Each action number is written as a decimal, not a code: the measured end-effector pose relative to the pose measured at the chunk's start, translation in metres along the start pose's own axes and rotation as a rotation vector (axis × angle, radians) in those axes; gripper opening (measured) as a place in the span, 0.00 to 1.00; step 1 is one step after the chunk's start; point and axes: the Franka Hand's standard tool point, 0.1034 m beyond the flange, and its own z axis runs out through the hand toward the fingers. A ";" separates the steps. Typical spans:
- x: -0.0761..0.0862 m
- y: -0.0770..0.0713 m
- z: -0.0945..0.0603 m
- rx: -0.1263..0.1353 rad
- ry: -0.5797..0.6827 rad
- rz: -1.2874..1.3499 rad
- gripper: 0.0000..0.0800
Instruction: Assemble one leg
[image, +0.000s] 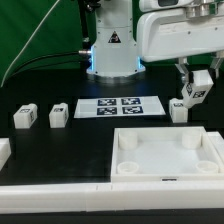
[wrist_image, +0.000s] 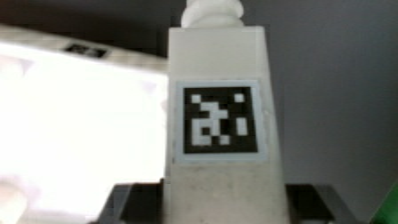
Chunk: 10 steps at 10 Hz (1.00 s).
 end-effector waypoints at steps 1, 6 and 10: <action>0.012 -0.001 -0.005 0.001 0.019 -0.015 0.37; 0.016 -0.003 -0.006 0.003 0.019 -0.020 0.37; 0.055 0.018 -0.024 0.000 0.032 -0.103 0.37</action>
Offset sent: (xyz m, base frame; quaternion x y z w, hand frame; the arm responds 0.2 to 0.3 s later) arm 0.0000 0.0000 0.0000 0.0000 0.0000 0.0000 1.0000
